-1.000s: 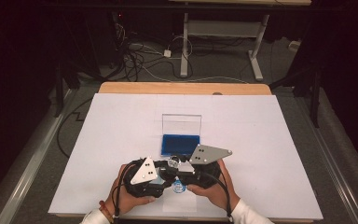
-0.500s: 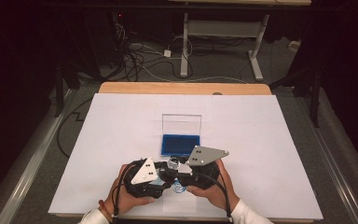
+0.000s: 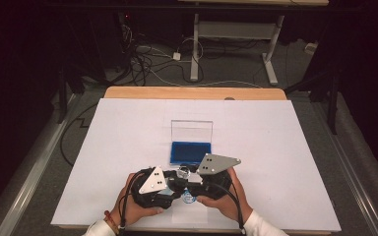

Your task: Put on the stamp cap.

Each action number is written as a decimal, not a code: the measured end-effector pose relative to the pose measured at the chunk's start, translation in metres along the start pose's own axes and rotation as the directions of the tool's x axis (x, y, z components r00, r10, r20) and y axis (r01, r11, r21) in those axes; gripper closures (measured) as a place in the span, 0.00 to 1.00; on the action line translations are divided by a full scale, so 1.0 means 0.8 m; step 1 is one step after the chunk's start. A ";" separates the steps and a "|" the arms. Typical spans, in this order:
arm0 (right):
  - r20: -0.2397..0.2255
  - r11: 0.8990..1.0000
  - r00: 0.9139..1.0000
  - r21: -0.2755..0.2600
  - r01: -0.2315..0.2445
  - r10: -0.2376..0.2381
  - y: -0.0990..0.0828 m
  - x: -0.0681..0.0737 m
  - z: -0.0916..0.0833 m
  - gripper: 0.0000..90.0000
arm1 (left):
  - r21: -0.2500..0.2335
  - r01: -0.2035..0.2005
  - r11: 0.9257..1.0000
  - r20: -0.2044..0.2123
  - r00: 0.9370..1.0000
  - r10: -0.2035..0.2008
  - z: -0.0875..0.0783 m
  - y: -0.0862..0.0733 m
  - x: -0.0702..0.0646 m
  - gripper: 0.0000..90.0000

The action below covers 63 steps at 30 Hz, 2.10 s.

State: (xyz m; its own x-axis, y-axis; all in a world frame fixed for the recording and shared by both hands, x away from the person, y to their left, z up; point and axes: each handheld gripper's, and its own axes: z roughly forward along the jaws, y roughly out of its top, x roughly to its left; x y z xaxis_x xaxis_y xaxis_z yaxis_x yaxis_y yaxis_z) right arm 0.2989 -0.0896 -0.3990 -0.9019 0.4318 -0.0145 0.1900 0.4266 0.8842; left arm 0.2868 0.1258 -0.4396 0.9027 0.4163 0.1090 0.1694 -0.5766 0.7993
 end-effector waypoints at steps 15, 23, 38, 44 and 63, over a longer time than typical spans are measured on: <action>-0.004 1.000 1.000 0.003 -0.008 0.008 -0.001 0.000 0.001 0.63 | -0.002 0.005 1.000 0.004 1.000 -0.005 0.005 -0.003 -0.002 0.40; -0.007 1.000 1.000 0.003 -0.010 0.010 -0.001 0.000 0.001 0.63 | -0.006 0.011 1.000 0.014 1.000 -0.011 0.008 -0.004 -0.001 0.36; -0.011 1.000 1.000 0.011 -0.004 0.004 -0.003 0.001 0.004 0.63 | -0.001 0.008 1.000 -0.021 1.000 -0.008 0.010 -0.004 -0.002 0.28; -0.009 1.000 1.000 0.008 -0.005 0.005 -0.002 0.001 0.002 0.63 | 0.004 0.013 1.000 -0.033 0.999 -0.013 0.012 -0.006 -0.001 0.23; 0.000 1.000 1.000 -0.012 0.006 -0.006 0.002 -0.004 -0.008 0.63 | 0.030 -0.018 0.999 -0.041 0.999 0.019 0.015 -0.008 0.000 0.20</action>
State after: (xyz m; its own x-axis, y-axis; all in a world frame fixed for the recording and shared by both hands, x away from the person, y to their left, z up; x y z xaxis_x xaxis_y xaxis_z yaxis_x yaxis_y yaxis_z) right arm 0.2994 -0.0950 -0.3946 -0.9031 0.4290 -0.0194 0.1800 0.4191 0.8899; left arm 0.2901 0.1208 -0.4519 0.8890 0.4332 0.1484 0.1648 -0.6051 0.7789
